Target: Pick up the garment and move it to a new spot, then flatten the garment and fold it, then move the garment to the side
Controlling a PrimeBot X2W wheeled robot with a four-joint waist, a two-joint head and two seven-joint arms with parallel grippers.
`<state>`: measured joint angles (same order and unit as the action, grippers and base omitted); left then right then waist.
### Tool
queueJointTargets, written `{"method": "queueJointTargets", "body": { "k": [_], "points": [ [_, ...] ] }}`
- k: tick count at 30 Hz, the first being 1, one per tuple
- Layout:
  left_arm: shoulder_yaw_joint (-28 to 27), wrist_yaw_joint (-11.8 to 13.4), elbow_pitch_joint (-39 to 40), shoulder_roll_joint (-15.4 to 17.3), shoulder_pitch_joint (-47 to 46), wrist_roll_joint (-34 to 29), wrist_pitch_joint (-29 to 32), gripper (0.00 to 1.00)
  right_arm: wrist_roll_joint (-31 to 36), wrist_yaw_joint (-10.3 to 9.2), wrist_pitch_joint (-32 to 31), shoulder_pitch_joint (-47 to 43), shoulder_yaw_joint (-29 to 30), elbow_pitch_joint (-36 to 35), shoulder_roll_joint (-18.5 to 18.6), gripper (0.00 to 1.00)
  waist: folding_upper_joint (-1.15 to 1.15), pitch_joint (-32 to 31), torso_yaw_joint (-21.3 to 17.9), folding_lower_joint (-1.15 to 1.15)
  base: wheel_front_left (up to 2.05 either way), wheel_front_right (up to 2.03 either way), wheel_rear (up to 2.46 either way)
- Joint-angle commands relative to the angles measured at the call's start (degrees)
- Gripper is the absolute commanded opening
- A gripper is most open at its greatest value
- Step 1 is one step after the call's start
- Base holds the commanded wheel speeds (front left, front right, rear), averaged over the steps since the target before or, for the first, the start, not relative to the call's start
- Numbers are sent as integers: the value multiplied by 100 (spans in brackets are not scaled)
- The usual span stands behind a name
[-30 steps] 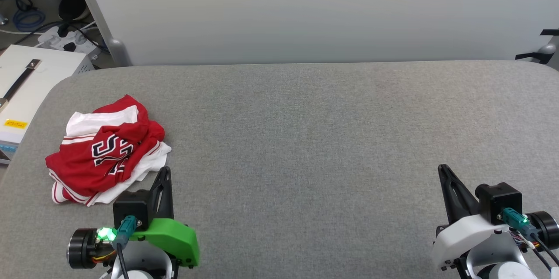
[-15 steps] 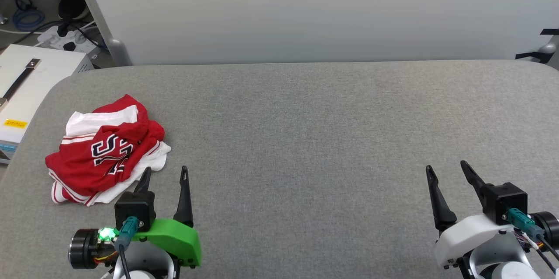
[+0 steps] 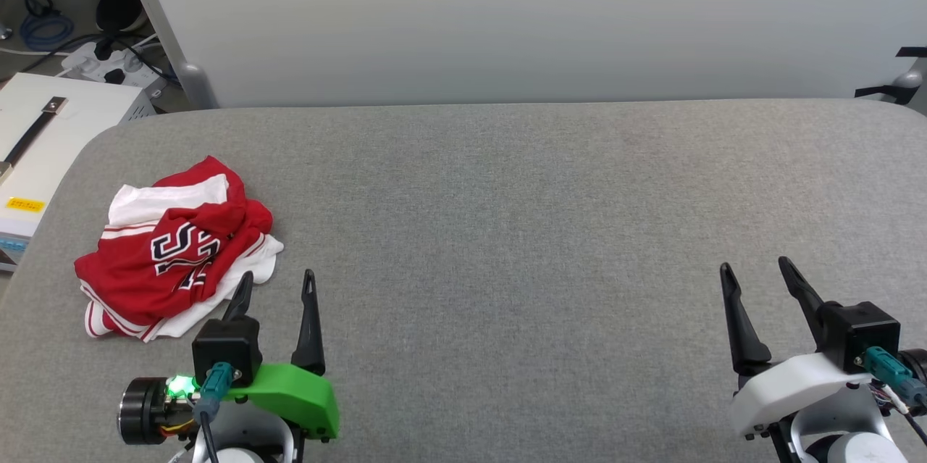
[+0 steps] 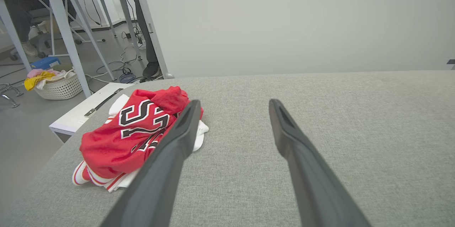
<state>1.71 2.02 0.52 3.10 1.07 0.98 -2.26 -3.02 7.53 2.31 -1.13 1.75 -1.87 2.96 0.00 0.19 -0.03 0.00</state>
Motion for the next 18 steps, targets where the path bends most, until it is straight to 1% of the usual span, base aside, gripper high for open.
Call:
{"method": "queueJointTargets", "body": {
  "k": [1, 18],
  "points": [
    [29, 55, 28, -5, -5, 22, -59, 100, -86, -1, 71, -61, 27, -56, -2, 100, 0, 0, 0, 0, 0, 0, 0],
    [121, 108, 89, -8, 24, 126, -259, 100, -342, -1, 268, -175, 92, -222, -3, 100, 0, 9, 9, 0, 0, 0, 0]
  ]
}}
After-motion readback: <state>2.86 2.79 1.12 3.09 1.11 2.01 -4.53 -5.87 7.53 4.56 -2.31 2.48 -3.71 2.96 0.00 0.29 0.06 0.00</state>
